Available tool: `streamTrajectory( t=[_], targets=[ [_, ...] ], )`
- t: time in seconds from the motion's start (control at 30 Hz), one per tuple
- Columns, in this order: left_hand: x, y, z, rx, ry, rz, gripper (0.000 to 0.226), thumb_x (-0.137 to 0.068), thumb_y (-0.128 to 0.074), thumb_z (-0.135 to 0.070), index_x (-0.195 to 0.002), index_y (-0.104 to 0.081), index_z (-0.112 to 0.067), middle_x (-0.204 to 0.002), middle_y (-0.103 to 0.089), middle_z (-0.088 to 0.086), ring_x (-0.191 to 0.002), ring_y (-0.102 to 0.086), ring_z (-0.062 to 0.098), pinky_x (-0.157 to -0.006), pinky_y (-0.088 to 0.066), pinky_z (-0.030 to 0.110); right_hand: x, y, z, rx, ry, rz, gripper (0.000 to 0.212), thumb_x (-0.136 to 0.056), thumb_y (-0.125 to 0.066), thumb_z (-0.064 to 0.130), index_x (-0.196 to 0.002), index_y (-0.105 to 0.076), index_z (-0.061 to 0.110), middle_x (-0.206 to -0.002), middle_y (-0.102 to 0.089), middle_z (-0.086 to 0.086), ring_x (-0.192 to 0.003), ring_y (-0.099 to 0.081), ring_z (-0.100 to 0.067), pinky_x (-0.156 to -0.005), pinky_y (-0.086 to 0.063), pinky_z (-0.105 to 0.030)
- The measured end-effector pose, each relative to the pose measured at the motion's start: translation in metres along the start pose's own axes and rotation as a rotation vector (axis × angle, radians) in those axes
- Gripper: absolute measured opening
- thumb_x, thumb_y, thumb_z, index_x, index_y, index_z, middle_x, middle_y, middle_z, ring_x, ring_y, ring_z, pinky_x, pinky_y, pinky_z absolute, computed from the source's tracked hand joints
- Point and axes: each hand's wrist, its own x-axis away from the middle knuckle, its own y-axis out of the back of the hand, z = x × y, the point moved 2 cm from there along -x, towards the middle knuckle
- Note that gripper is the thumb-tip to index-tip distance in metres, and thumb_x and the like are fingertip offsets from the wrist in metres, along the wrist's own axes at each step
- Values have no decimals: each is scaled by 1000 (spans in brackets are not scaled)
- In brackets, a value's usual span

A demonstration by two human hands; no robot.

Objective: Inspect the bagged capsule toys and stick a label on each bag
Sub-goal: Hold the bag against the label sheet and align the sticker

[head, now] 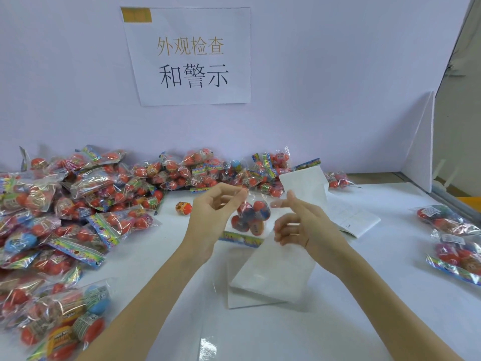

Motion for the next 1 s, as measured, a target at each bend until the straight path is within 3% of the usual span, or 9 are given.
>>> streamTrajectory(
  t=[0.1, 0.2, 0.3, 0.4, 0.47, 0.6, 0.73, 0.83, 1.0],
  targets=[
    [2, 0, -3, 31, -137, 144, 1, -81, -83, -27, -82, -82, -27, -101, -76, -4, -102, -69, 11, -93, -50, 27, 2, -6, -1, -172, -113, 172, 70, -96, -48, 64, -126, -65, 3, -103, -74, -31, -95, -76, -44, -75, -64, -38],
    [2, 0, 2, -150, -172, 315, 9, -81, -88, -30, -89, -84, -28, -137, -63, -15, -137, -51, 6, -112, -36, 35, 0, -6, 1, -345, -29, 152, 39, -108, -53, 24, -136, -59, -3, -113, -73, -29, -102, -75, -40, -82, -63, -36],
    [0, 5, 2, -286, -143, 301, 34, -80, -81, -53, -112, -77, -43, -155, -40, -29, -146, -33, -7, -114, -28, 26, -2, 3, 2, -383, 25, 44, 40, -101, -55, -5, -139, -54, 6, -112, -74, -28, -97, -76, -40, -80, -63, -35],
    [0, 4, 5, -161, 16, 225, 59, -81, -75, -67, -135, -55, -51, -147, -52, -18, -127, -57, -2, -101, -47, 24, 0, 3, 2, -254, 70, 51, 49, -97, -53, -15, -138, -54, 12, -117, -74, -24, -110, -71, -42, -81, -62, -35],
    [0, -1, 10, -45, 141, 180, 67, -81, -79, -60, -137, -52, -37, -122, -71, 0, -96, -74, 13, -83, -58, 26, 1, 0, 1, -161, 78, 90, 48, -96, -51, -17, -135, -58, 10, -118, -75, -21, -109, -72, -36, -82, -61, -33],
    [-1, -4, 15, -92, 119, 121, 62, -80, -81, -40, -132, -51, -27, -89, -76, 4, -80, -75, 24, -75, -57, 26, 2, -4, 2, -72, 81, 103, 39, -100, -55, -8, -135, -62, 9, -119, -74, -20, -108, -72, -32, -87, -60, -33],
    [-2, -4, 11, -80, 19, 75, 36, -92, -78, -23, -119, -57, -34, -87, -75, 7, -67, -72, 17, -63, -54, 19, 3, -4, 0, 64, 145, 33, 30, -100, -67, 14, -129, -67, 8, -106, -78, -16, -96, -77, -27, -87, -62, -30],
    [-2, -3, 11, -13, -10, 18, 48, -96, -74, -14, -138, -51, -19, -87, -71, 18, -65, -71, 25, -57, -57, 29, 1, -4, -1, 44, 151, 25, 27, -99, -66, 8, -126, -67, 7, -103, -80, -14, -89, -77, -24, -88, -62, -30],
    [4, -5, 10, -186, -226, 91, 51, -106, -55, -4, -141, -43, -39, -106, -75, 1, -78, -77, 26, -69, -64, 38, 1, -6, -2, 196, 191, 59, 33, -100, -68, 11, -132, -63, 16, -102, -81, -5, -93, -78, -21, -80, -61, -25]
  ],
)
